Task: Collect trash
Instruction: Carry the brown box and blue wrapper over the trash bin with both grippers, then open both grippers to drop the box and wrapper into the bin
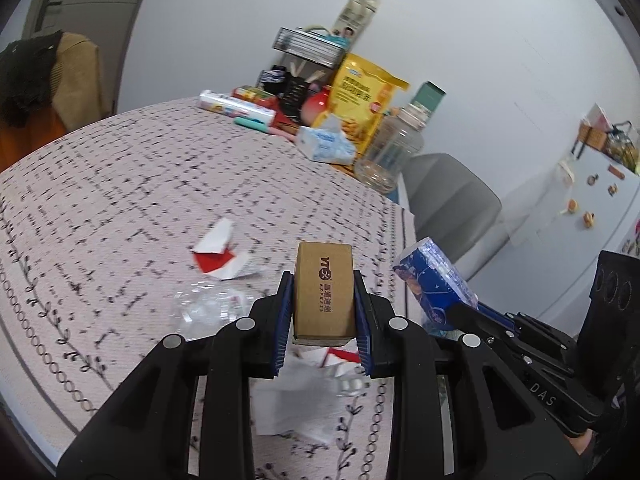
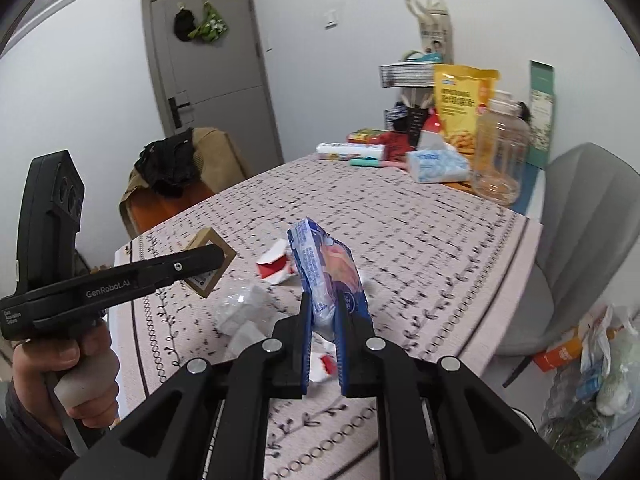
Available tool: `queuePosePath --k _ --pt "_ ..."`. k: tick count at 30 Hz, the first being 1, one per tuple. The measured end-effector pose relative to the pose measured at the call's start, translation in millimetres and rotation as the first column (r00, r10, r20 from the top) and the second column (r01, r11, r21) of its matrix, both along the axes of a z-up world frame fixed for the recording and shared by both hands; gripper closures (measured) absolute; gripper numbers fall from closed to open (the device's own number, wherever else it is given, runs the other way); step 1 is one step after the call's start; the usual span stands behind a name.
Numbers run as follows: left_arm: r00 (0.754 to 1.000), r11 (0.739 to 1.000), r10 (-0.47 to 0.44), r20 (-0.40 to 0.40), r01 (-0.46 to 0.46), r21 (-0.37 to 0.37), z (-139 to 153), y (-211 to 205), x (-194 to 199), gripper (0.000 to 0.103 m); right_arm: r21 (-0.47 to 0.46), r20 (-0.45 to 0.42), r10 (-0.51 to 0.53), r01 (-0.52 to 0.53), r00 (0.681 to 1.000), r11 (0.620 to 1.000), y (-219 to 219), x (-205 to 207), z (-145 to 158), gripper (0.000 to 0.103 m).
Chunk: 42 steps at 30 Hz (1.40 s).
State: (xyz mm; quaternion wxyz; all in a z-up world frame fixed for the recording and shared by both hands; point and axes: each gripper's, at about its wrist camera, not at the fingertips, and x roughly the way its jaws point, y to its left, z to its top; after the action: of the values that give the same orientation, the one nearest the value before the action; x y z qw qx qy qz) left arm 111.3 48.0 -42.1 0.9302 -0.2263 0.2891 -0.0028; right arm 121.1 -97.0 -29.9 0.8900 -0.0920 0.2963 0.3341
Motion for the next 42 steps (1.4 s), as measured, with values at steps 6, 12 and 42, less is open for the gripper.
queuePosePath --k 6,12,42 --pt "0.998 0.997 -0.069 -0.005 0.069 0.02 5 -34 20 0.075 0.029 -0.018 -0.084 0.084 0.996 0.996 -40 8 -6 0.092" --pt "0.99 0.989 -0.141 -0.026 0.142 0.03 4 -71 45 0.075 0.053 -0.051 -0.173 0.176 0.984 0.983 -83 21 -15 0.092" --pt "0.854 0.879 -0.442 -0.273 0.473 0.058 -68 -273 147 0.075 0.128 -0.271 -0.564 0.609 0.78 0.782 -310 78 -132 0.055"
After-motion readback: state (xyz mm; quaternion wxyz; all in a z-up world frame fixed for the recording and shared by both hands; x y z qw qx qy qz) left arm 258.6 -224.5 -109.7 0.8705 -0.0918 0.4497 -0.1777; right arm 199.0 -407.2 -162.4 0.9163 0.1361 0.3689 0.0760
